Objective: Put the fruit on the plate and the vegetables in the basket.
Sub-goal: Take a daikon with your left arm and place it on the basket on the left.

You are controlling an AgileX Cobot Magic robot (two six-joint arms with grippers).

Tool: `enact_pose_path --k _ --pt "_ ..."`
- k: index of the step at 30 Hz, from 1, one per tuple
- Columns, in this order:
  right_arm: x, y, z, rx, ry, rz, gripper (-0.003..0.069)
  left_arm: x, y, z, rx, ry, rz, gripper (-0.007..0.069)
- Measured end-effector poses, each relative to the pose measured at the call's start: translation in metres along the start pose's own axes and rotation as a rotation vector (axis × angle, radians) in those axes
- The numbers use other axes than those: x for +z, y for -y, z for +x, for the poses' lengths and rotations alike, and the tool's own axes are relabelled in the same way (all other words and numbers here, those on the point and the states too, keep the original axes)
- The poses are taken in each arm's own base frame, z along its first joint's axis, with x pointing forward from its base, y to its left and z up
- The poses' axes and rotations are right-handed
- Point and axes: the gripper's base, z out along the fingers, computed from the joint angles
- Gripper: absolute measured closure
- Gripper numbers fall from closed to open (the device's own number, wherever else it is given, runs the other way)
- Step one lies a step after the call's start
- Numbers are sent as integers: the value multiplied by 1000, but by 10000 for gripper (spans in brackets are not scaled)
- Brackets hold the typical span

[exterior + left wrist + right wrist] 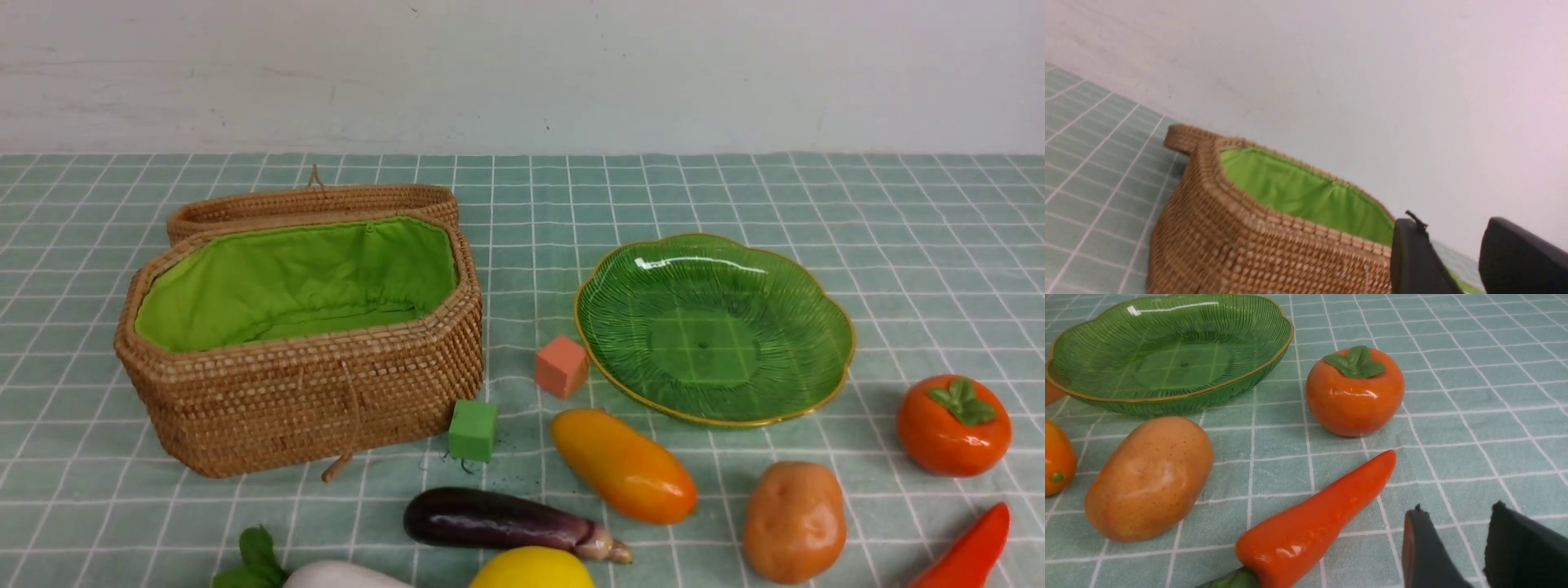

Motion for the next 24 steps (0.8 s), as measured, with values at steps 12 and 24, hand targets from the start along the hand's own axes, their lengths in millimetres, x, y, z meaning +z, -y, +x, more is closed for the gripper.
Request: enact_pose_path --k 12,24 --pt "0 0 0 0 0 0 417 19 62 -108 17 -230 -200 386" --pt "0 0 0 0 0 0 417 52 31 -51 -34 -909 -595 386"
